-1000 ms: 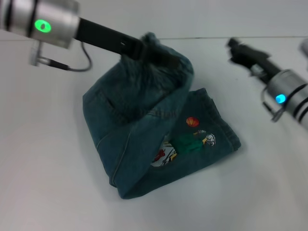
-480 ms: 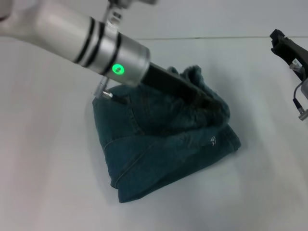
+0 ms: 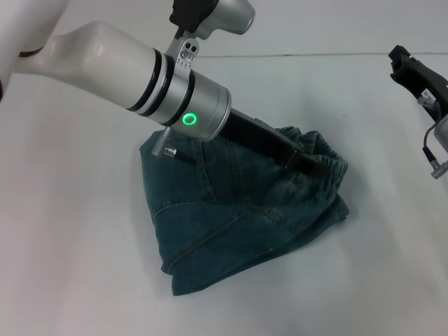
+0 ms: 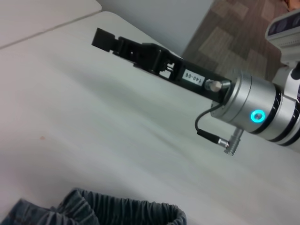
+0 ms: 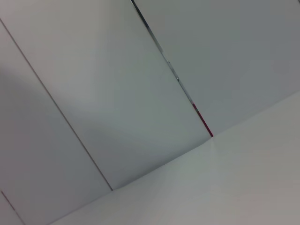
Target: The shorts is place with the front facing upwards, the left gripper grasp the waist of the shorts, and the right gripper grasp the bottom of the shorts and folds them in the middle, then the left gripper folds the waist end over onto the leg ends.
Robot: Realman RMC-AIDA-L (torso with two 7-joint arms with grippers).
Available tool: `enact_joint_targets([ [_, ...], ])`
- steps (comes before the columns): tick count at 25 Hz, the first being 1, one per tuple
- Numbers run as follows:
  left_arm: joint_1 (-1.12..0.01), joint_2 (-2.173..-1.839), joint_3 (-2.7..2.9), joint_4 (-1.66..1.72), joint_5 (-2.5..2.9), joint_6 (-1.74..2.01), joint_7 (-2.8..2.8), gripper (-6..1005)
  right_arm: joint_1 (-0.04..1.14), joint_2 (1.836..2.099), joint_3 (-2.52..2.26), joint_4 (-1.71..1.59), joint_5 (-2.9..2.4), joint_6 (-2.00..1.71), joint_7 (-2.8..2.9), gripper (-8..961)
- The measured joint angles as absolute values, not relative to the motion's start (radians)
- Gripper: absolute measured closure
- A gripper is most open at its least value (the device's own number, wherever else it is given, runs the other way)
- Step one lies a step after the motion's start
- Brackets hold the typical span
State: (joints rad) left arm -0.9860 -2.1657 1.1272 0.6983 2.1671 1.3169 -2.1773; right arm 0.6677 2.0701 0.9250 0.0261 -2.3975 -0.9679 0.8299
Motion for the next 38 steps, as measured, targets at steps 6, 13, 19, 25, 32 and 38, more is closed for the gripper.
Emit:
enact_joint_targets([
  [6, -0.926, -2.163, 1.112, 0.779, 2.130, 1.330, -2.170, 593, 0.661, 2.063, 0.892, 0.025, -2.401, -0.986, 0.851, 925],
  [13, -0.731, -2.152, 0.953, 0.934, 1.978, 1.459, -2.060, 193, 0.659, 1.984, 0.576, -0.051, -2.401, -1.222, 1.095, 924],
  [19, -0.595, -2.122, 0.732, 0.915, 1.945, 1.650, -1.936, 113, 0.661, 1.945, 0.339, -0.255, -2.401, -1.556, 1.337, 868],
  [25, -0.467, -2.102, 0.564, 0.901, 1.938, 1.758, -1.838, 114, 0.651, 1.941, 0.064, -0.501, -2.394, -1.843, 1.440, 532],
  [32, -0.390, -2.098, 0.506, 0.914, 2.040, 1.830, -1.782, 114, 0.601, 1.955, -0.164, -0.645, -2.395, -1.974, 1.432, 372],
  [38, -0.390, -2.103, 0.514, 0.926, 2.179, 1.860, -1.772, 113, 0.577, 1.968, -0.288, -0.695, -2.399, -1.961, 1.467, 194],
])
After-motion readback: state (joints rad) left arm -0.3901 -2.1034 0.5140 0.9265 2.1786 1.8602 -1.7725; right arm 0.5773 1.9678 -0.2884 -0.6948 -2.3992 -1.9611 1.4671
